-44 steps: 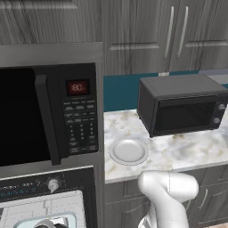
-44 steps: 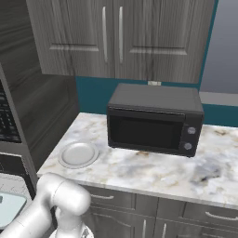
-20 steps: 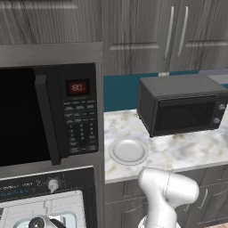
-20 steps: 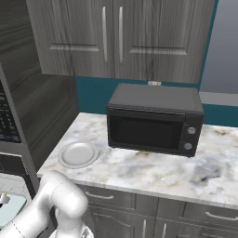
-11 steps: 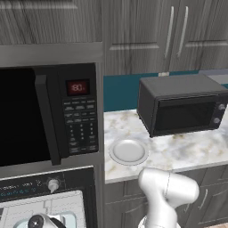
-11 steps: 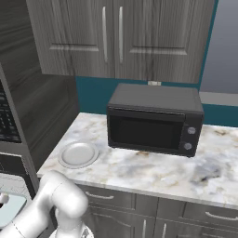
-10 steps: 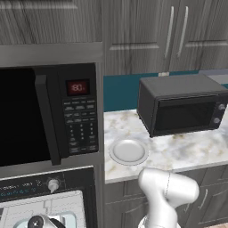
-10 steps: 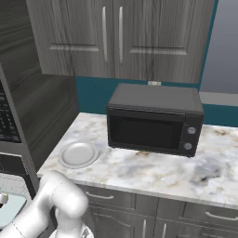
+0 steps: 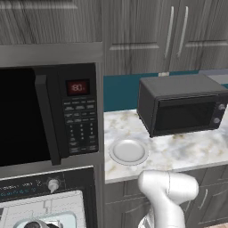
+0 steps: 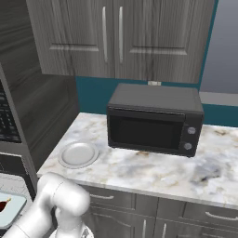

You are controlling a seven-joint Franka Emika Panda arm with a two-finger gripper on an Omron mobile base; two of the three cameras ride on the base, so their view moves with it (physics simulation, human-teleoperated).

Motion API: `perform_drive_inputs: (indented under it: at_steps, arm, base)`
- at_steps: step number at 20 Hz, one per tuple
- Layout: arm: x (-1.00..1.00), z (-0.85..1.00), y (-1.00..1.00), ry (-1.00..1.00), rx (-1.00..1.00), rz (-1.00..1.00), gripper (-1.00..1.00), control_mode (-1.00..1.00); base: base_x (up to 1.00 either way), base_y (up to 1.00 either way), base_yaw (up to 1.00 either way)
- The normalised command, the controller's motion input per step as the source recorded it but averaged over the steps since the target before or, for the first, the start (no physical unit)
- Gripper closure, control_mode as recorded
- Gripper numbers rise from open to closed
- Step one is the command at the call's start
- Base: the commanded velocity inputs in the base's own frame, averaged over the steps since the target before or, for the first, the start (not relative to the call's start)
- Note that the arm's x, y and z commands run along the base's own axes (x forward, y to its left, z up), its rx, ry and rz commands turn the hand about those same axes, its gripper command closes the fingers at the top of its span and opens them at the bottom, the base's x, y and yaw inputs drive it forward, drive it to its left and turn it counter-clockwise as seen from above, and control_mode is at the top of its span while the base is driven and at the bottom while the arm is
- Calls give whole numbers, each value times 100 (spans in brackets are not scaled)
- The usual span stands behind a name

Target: Place the steak on the bottom rack of the oven.

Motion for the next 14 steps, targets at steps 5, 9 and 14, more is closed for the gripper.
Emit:
perform_drive_inputs:
  at_steps: [5, 9, 14]
  arm:
    - [-68, 55, -13, 0, 16, 0, -100, -100]
    - [-50, 89, -48, 1, 29, 0, -100, -100]
    - [-43, 86, -45, 4, 24, 0, -100, -100]
  base:
    - [0, 0, 0]
    - [0, 0, 0]
    - [0, 0, 0]
